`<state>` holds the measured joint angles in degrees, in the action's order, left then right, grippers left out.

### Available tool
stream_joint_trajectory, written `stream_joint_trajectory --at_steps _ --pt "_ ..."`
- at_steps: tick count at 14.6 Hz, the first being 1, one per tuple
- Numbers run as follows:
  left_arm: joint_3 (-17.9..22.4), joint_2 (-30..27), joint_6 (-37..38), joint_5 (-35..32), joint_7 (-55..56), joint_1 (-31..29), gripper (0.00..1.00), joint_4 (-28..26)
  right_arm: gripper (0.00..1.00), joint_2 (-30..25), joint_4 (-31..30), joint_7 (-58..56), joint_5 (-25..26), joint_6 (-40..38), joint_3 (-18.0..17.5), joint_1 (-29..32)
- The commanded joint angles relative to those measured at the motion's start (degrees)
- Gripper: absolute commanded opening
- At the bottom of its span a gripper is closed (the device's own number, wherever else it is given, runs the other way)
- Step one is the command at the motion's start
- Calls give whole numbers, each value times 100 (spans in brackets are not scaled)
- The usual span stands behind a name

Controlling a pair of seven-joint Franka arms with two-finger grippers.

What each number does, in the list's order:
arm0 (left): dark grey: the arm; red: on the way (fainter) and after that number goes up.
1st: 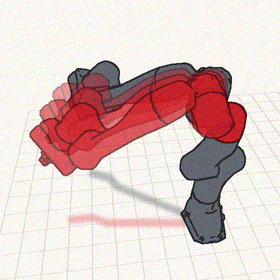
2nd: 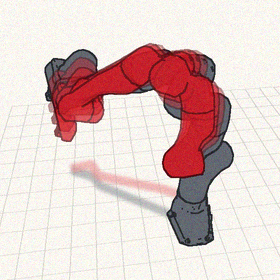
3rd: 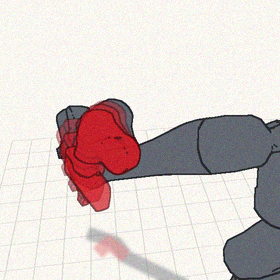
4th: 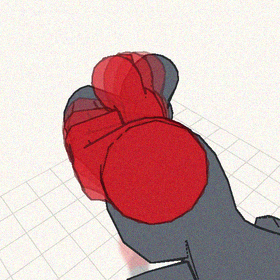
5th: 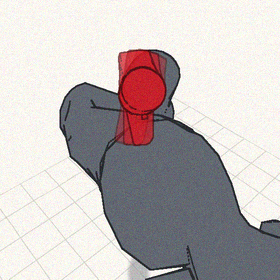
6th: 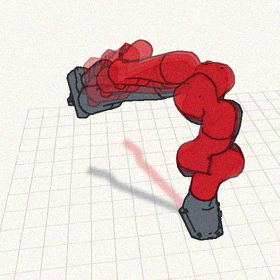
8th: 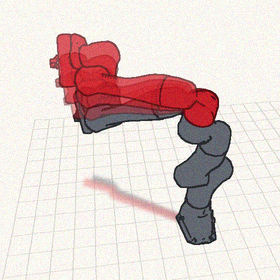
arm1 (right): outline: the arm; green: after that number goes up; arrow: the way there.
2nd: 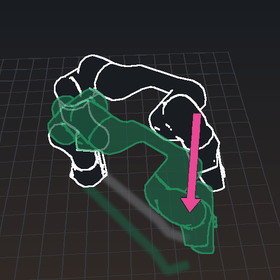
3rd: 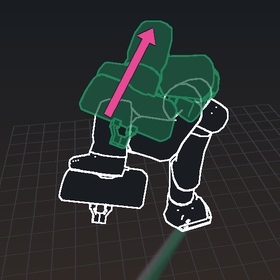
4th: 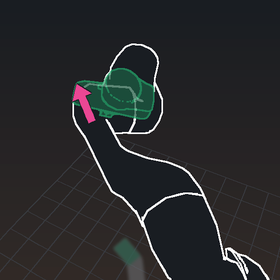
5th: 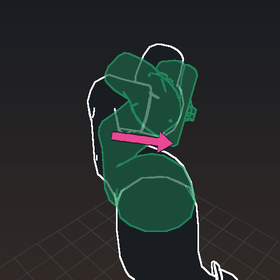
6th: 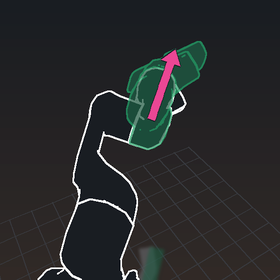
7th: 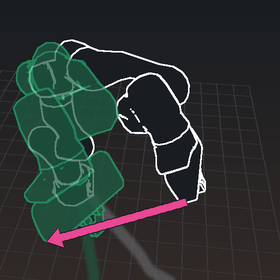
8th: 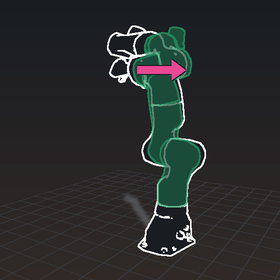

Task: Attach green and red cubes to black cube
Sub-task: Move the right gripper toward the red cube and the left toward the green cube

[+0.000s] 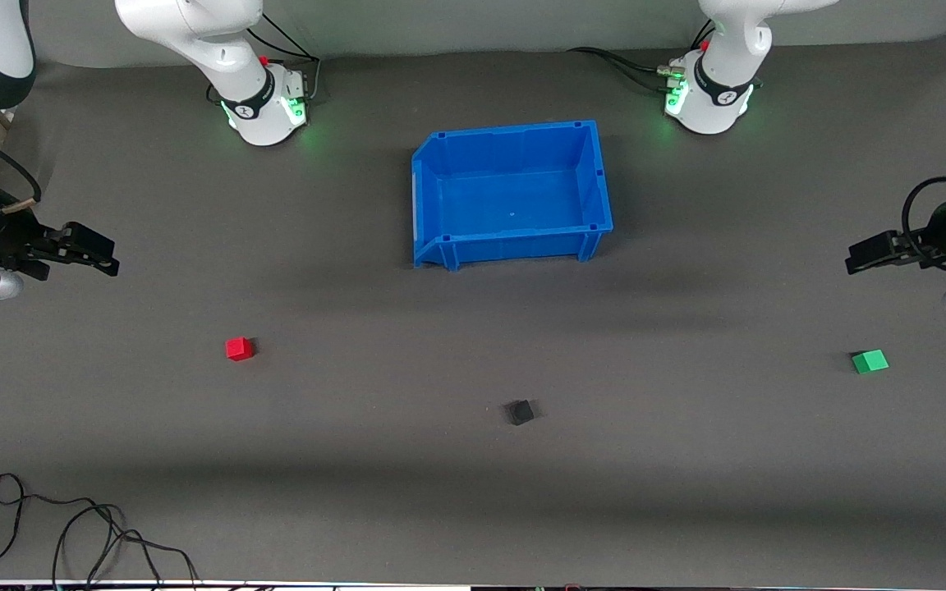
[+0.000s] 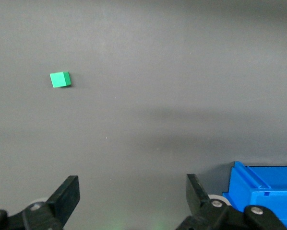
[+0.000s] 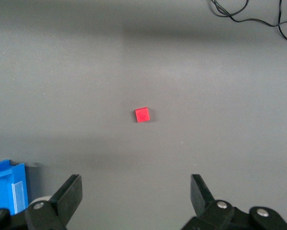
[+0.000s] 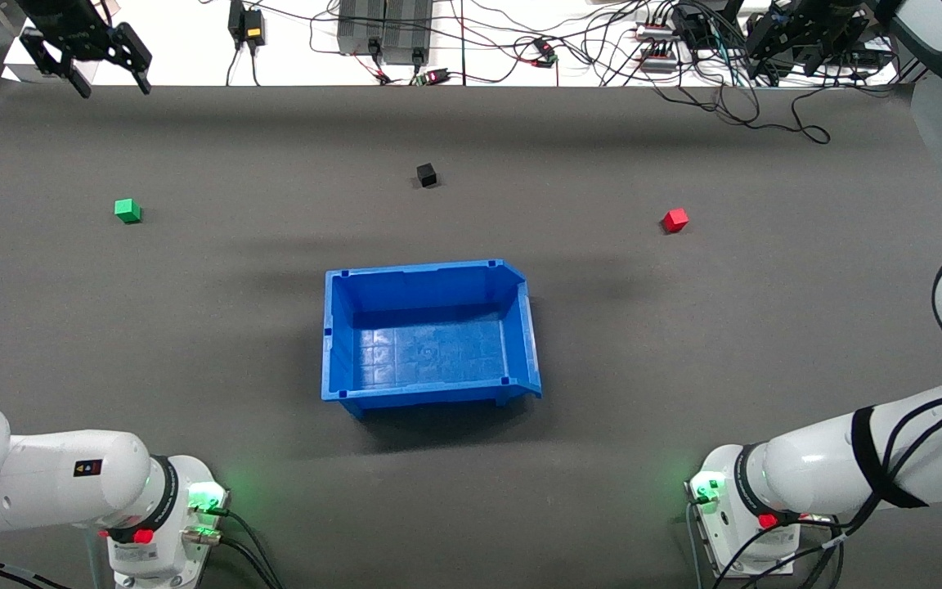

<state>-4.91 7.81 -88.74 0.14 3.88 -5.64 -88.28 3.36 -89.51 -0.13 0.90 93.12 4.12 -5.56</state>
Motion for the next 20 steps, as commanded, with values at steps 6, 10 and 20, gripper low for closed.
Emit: stream_joint_trajectory --at_steps 6,10,20 --pt "-1 -8 17 -708 78 -850 99 -477 100 121 329 101 -46 -180 36 29" --pt "-1 185 -766 -735 578 -1570 99 -839 100 305 294 -22 -28 -180 54 29" --pt "-27 1581 -2384 -287 -462 -2082 98 -1015 100 1176 -459 -75 -28 607 19 -156"
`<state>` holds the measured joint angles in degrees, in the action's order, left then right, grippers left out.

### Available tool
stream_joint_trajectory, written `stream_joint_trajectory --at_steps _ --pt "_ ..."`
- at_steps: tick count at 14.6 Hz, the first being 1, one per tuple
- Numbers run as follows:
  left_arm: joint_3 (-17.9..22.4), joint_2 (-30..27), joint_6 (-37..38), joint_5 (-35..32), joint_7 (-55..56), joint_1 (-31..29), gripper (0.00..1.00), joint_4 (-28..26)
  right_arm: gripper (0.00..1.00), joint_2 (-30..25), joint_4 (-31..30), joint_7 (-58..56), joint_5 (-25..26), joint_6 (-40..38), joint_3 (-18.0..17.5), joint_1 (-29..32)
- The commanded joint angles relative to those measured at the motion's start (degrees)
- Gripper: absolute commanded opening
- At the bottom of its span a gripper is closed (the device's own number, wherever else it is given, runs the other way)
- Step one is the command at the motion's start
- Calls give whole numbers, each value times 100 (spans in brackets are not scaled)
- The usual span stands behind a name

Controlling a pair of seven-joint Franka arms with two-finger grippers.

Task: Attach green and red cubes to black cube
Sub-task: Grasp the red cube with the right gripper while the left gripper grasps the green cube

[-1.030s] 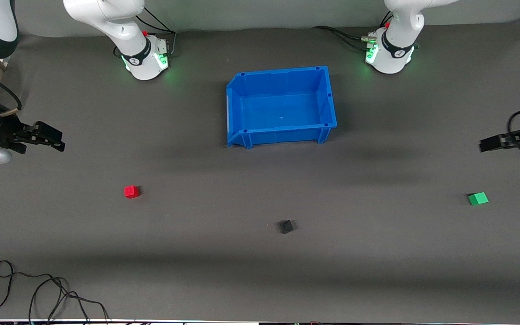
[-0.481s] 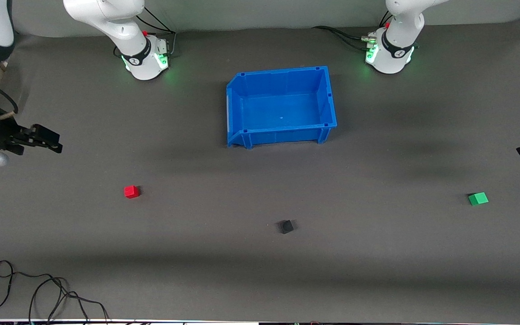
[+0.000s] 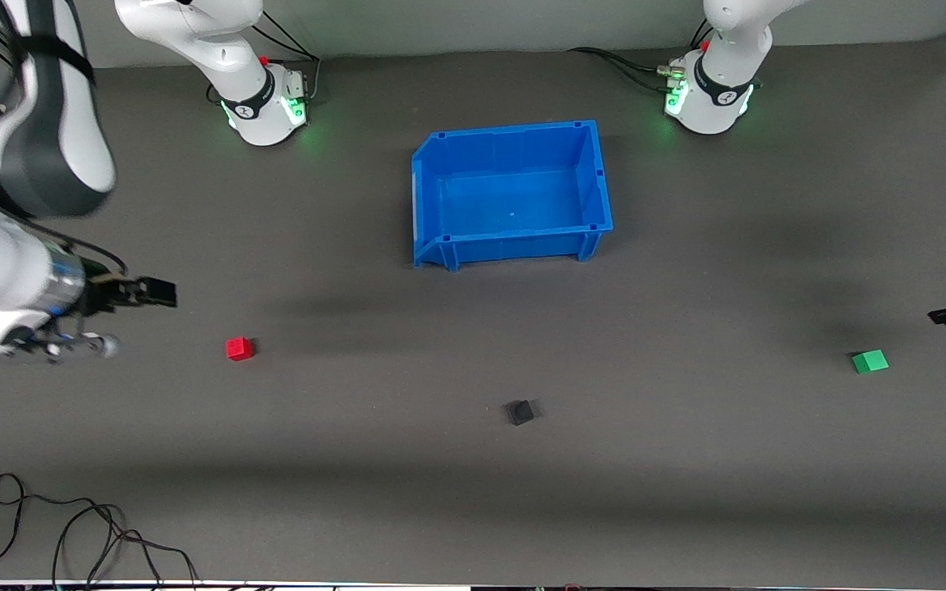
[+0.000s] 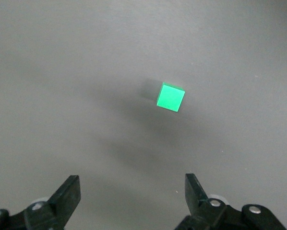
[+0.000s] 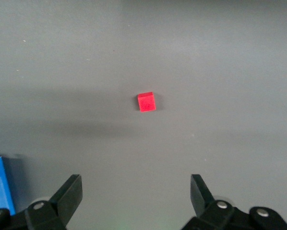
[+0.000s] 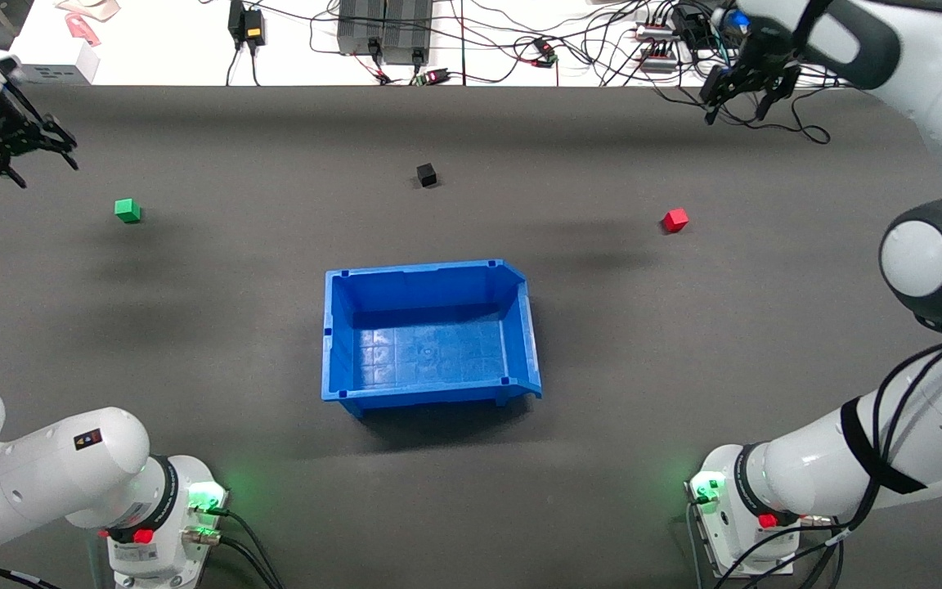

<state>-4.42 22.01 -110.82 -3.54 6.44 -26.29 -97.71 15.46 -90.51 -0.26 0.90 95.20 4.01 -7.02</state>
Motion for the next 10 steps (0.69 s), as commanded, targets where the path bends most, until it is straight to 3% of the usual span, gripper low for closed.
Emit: stream_joint_trajectory --at_steps 1,6,8,10 --pt "-76 302 -359 55 -1098 27 98 -82 100 -86 -719 -61 -37 785 30 -18" --pt "-85 855 -1352 -226 -1312 203 95 -240 100 -25 -2388 -61 -54 3209 48 -18" --pt "-85 1076 -1731 -244 -1374 151 75 -214 100 158 -2970 -70 -46 4291 48 -18" --pt "-85 1287 -1724 -209 -1365 159 75 -30 100 466 -3086 -70 -46 4813 48 -18"
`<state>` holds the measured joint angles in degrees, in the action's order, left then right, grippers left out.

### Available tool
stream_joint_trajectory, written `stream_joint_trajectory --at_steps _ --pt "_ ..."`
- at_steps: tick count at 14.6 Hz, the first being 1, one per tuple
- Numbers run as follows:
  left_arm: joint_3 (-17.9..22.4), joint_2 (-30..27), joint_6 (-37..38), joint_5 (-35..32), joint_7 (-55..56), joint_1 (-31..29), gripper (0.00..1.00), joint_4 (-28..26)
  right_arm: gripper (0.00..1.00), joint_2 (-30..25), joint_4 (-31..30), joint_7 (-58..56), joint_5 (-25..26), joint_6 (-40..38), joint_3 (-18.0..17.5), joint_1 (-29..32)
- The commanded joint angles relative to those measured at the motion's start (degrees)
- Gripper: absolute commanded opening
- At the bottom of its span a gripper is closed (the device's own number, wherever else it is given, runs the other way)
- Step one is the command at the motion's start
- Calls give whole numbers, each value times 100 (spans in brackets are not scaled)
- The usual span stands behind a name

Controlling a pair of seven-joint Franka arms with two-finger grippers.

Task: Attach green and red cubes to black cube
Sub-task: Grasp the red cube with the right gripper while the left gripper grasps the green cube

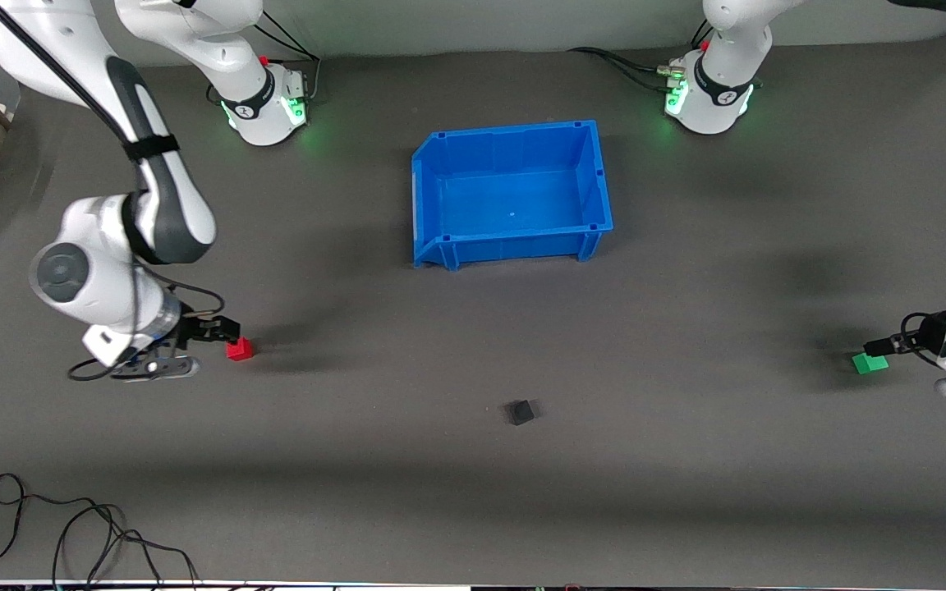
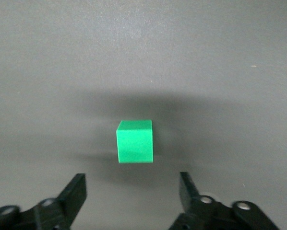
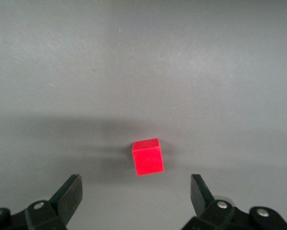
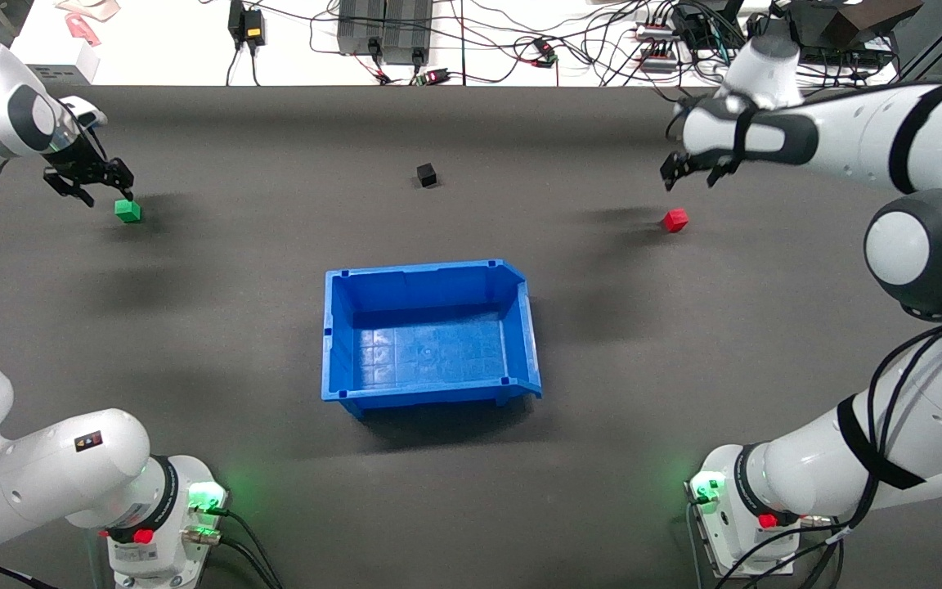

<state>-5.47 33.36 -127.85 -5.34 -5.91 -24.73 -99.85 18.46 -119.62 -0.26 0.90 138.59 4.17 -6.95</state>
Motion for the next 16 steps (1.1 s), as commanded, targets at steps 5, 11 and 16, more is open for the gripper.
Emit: stream_joint_trajectory --at_steps 5,11,16 --pt "19 285 -64 -28 -182 -32 73 264 100 833 -203 -79 -46 1441 31 -26" --pt "11 593 -143 -11 -445 -40 63 519 100 1090 -203 -61 -46 1803 14 -26" --pt "11 698 -302 7 -490 3 57 493 82 1081 -203 -61 -46 1803 14 9"
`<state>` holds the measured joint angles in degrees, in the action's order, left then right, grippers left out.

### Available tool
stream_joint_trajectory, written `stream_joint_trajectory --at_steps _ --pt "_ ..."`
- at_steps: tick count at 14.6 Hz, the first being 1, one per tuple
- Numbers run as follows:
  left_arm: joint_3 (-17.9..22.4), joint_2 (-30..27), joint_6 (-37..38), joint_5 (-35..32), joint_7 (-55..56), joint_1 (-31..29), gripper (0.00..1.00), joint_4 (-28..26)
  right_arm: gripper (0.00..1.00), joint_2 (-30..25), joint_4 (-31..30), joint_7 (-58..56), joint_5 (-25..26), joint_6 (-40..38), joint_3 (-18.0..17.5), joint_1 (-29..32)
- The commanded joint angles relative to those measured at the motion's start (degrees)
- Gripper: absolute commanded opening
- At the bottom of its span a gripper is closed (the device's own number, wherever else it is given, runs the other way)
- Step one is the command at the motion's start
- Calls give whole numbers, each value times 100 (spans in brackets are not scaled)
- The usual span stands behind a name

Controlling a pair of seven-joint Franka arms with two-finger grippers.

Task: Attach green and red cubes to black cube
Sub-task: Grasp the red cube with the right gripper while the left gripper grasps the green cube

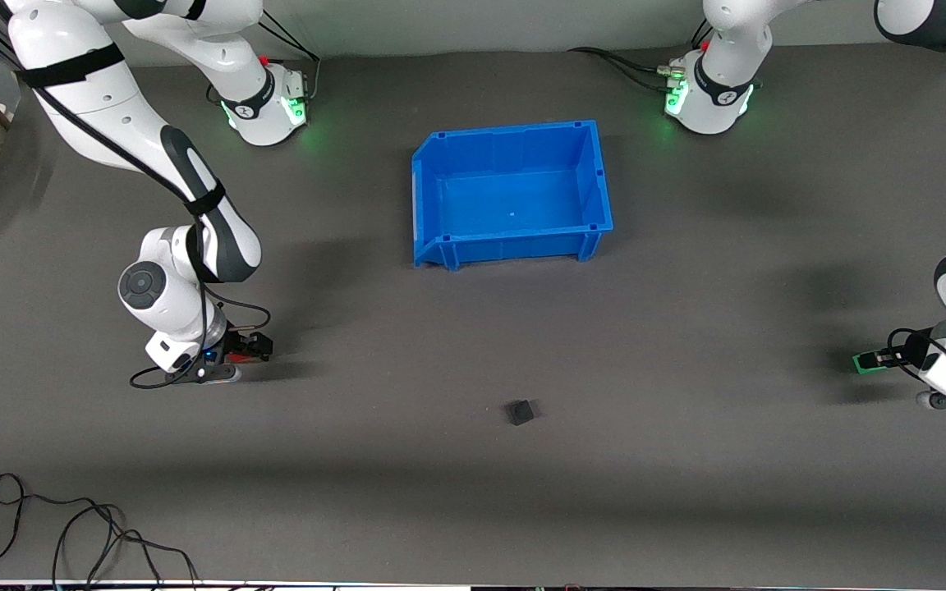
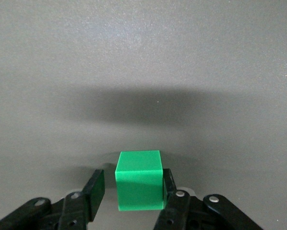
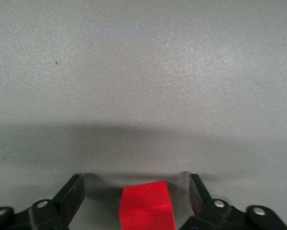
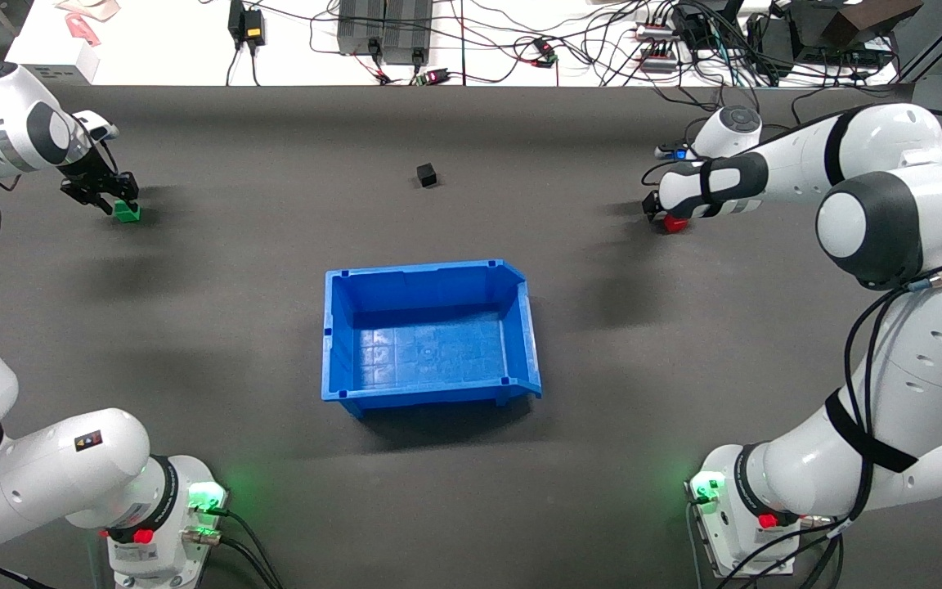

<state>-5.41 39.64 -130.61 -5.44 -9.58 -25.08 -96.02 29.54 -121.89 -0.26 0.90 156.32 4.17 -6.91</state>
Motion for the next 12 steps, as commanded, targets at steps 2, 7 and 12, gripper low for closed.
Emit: stream_joint_trajectory --at_steps 2,7,12 --pt "5 79 -17 -1 -140 21 36 110 56 -27 25 -62 -46 30 14 5" --pt "-13 -18 455 -36 -114 82 0 364 0 -44 34 -53 -72 3 14 31" --pt "-48 -150 1800 552 2103 476 0 1005 0 -106 104 18 -238 -347 14 181"
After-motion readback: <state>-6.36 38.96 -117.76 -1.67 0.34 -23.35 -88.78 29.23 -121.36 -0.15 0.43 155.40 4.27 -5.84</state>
